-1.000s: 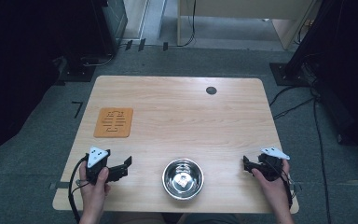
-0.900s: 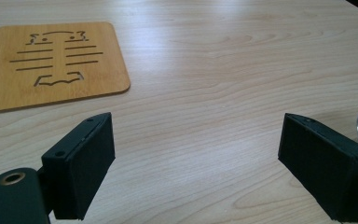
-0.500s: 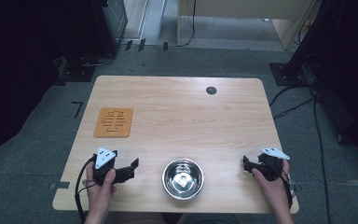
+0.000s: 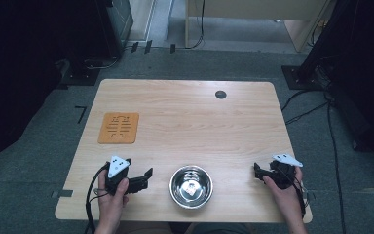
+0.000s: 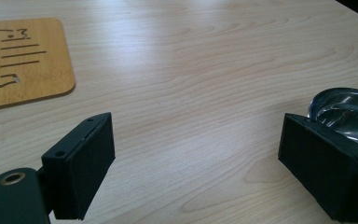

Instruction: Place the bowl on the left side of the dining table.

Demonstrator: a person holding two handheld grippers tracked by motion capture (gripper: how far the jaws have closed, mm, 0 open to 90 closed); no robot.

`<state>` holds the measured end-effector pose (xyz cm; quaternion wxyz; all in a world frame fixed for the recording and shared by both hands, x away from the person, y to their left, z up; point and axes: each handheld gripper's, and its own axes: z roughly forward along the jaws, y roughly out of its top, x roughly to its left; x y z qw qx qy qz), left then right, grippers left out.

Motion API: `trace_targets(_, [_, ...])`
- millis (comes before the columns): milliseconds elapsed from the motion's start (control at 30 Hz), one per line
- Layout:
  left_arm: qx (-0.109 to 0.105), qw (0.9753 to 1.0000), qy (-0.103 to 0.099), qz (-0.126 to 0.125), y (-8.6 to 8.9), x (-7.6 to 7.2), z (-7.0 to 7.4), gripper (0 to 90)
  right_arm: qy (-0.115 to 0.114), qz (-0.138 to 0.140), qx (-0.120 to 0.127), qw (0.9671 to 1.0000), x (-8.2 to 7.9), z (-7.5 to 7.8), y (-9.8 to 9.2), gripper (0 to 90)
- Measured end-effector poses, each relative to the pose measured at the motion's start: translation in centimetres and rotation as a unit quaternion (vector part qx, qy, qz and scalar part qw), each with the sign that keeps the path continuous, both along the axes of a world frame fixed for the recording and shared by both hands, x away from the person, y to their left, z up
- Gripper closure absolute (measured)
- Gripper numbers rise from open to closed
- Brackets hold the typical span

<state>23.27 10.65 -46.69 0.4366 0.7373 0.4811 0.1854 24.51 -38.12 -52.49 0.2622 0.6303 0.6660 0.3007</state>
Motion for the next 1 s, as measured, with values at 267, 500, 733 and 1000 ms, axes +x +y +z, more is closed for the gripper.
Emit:
trace_targets(267, [0.0, 0.9999, 0.004, -0.013, -1.0, -0.2, -0.2, 10.7, 0.0, 0.001, 0.0, 1.0, 0.0, 0.0, 0.0, 12.4])
trace_targets(500, [-0.001, 0.9997, 0.004, -0.023, -1.8, -0.4, -0.3, 10.7, 0.0, 0.001, 0.0, 1.0, 0.0, 0.0, 0.0, 12.4])
trace_targets(733, [0.0, 0.9995, 0.005, -0.031, -2.7, -0.6, -0.5, 10.7, 0.0, 0.001, 0.0, 1.0, 0.0, 0.0, 0.0, 12.4])
trace_targets(1000, [-0.001, 0.9992, 0.007, -0.04, -3.7, -0.8, -0.7, 10.7, 0.0, 0.001, 0.0, 1.0, 0.0, 0.0, 0.0, 12.4])
